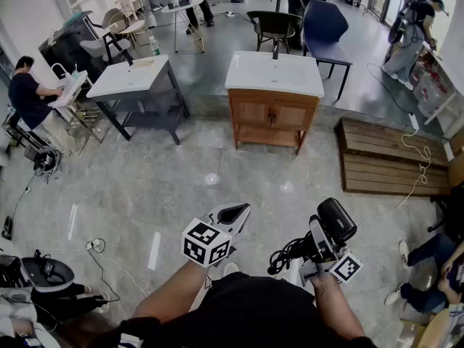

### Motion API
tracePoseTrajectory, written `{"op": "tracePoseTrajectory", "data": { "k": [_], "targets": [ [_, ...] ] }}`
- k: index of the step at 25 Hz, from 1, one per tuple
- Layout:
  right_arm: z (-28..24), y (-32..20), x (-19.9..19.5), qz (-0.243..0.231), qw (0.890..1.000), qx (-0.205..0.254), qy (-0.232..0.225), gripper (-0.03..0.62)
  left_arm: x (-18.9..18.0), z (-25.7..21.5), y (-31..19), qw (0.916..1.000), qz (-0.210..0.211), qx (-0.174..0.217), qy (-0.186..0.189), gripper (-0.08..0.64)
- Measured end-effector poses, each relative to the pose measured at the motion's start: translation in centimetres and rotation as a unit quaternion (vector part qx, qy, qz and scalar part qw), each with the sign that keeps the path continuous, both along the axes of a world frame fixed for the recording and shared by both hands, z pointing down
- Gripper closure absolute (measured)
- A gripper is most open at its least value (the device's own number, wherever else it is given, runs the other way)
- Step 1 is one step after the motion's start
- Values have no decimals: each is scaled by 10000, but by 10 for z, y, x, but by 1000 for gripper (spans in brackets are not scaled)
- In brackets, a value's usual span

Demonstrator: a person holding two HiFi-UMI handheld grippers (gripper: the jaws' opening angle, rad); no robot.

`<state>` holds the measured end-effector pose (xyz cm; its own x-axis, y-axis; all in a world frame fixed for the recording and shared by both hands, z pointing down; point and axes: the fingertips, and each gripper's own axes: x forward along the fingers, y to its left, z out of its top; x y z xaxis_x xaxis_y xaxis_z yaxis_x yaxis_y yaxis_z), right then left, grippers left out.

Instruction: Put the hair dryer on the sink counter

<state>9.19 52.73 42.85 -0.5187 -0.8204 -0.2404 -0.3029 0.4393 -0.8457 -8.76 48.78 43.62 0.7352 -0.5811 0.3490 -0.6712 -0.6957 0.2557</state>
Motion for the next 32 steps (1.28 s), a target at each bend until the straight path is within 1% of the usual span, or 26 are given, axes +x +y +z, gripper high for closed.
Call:
{"op": "tracePoseTrajectory", "data": {
  "k": [7,12,16,19,23,27,32],
  "targets": [
    [-5,-2,-1,86,9997,129,170,422,-3,0,0,10000,2,-20,-15,560],
    [-6,1,-4,126,9998,118,135,422,-6,0,3,10000,28,-12,-18,560],
    [-4,4,-6,154,9996,130,206,423,-7,2,5,10000,66,-17,-13,560],
    [-1,6,-7,234,9994,54,243,423,-9,2,6,9999,97,-19,17,560],
    [-3,6,-15,245,9994,97,245,423,-15,3,7,9999,142,-29,42,560],
    [-8,8,-26,279,9993,207,99,423,-28,7,8,9998,170,-39,66,560],
    [-4,3,-42,406,9990,102,-137,423,-46,13,5,9996,267,-104,60,560]
  ]
}}
